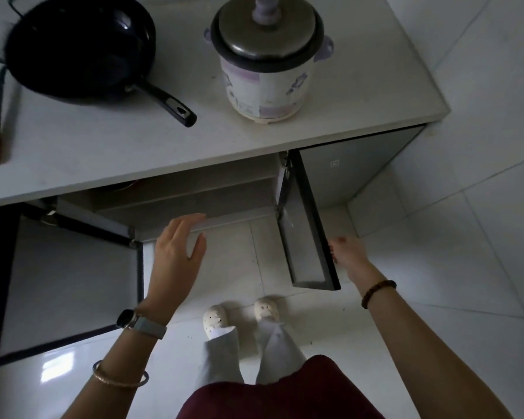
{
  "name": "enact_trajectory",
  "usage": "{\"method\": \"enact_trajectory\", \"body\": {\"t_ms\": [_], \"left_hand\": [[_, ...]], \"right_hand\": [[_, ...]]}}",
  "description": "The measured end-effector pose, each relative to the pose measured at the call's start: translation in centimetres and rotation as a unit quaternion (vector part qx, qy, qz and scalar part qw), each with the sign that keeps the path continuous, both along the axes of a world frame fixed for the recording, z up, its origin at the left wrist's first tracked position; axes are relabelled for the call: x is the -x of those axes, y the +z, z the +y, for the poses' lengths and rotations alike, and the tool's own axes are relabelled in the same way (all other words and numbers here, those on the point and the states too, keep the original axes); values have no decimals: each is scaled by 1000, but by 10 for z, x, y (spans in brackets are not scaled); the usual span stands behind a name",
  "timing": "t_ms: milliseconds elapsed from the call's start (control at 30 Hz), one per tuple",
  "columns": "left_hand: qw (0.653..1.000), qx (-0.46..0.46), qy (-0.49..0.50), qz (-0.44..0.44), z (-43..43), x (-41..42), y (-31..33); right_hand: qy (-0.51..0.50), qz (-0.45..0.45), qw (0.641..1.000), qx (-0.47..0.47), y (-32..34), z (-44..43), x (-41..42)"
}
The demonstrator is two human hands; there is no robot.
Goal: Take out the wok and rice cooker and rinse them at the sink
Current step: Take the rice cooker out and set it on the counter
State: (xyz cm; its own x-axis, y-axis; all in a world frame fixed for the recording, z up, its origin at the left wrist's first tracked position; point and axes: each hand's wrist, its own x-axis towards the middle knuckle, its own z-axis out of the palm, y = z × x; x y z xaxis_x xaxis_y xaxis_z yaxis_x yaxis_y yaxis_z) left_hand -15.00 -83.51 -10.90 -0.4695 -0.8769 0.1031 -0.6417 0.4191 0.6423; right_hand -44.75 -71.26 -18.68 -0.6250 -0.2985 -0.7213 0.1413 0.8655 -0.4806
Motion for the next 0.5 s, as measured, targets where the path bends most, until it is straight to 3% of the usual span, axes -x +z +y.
{"method": "enact_trajectory", "body": {"t_ms": [300,500], "left_hand": [[999,6,31,12,-31,-67,6],[999,12,43,9,-63,-120,4]], "right_hand": [[-33,-138,990,23,3,-41,-72],[-69,-154,983,70,-3,-95,-135]]}}
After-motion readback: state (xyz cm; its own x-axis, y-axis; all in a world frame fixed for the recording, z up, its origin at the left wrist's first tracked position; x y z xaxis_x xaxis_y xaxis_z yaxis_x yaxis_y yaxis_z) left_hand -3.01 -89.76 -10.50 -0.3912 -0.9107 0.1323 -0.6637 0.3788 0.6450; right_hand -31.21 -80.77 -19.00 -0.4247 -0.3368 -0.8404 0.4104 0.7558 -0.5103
